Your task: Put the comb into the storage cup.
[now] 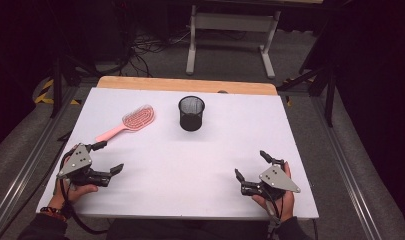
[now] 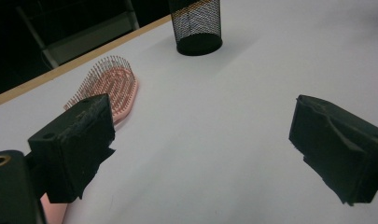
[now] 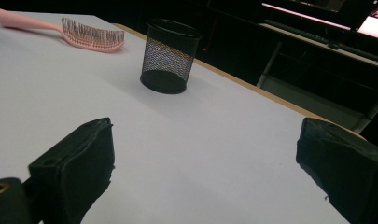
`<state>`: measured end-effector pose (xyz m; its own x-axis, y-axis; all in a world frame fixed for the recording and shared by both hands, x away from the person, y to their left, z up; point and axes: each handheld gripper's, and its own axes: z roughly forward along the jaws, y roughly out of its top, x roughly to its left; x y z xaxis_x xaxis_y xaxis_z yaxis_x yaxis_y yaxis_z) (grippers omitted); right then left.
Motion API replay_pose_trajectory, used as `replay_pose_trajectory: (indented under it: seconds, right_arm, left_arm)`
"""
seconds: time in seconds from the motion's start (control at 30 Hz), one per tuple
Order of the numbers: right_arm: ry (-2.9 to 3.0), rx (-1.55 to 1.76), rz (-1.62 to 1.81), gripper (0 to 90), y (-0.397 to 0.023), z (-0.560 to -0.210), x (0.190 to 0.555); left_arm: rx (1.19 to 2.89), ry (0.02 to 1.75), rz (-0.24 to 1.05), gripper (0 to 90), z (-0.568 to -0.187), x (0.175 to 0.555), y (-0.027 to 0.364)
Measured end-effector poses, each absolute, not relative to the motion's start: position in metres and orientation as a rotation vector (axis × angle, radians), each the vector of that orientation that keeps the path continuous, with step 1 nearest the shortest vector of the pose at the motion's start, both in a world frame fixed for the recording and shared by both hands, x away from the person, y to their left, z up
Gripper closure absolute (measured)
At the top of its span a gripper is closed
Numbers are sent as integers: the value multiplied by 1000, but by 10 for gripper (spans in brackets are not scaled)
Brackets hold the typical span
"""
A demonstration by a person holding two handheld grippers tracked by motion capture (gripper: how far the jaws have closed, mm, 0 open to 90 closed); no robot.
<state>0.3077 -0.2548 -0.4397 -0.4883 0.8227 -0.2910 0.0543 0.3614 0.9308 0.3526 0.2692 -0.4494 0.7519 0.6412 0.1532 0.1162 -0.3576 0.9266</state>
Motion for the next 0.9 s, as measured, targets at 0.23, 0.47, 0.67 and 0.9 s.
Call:
replay_pose_trajectory:
  seconds: [0.23, 0.47, 0.67, 0.9]
  right_arm:
    - [1824, 759, 1223, 55, -253, -439, 306]
    - [1833, 756, 1232, 54, -251, -438, 308]
    - [1846, 747, 1227, 55, -250, -439, 309]
    - [1855, 764, 1233, 56, -251, -440, 312]
  left_arm:
    - [1889, 574, 629, 103, -449, 351, 268]
    - [1898, 588, 630, 99, -449, 350, 274]
    - [1904, 634, 628, 101, -446, 353, 279]
    - [1950, 700, 623, 101, -439, 364, 288]
